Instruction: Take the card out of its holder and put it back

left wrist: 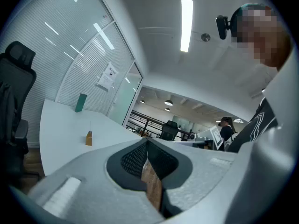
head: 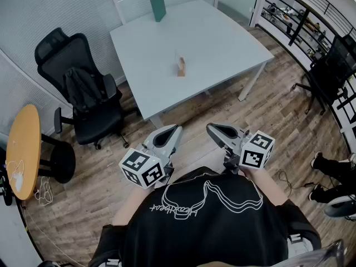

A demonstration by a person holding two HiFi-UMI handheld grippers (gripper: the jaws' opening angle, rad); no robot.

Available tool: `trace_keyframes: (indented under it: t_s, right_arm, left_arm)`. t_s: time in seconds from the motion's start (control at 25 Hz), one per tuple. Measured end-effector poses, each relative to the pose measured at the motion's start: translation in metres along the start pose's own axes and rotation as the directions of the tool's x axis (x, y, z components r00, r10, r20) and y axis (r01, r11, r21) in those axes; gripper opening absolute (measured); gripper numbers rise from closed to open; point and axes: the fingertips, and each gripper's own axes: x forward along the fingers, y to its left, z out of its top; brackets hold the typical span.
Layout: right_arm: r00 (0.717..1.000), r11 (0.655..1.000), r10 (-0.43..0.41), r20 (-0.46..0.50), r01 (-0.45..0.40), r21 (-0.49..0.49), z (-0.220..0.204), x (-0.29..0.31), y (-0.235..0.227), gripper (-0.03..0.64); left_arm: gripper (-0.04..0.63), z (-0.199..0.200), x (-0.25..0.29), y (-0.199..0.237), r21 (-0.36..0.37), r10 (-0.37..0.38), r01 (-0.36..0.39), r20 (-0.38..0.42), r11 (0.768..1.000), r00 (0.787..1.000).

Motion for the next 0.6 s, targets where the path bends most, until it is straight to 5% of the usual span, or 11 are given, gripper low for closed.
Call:
trace_keyframes:
  t_s: [0.6]
  right_arm:
    - [1.0,1.0,-0.008,0.01,0.008,0.021,0.0027,-0.0045,-0.0001,0.009]
  left_arm:
    - [0.014,0.0048,0.0006,-0.0042,-0.002,-0.014,0.014,0.019,1.0,1.0]
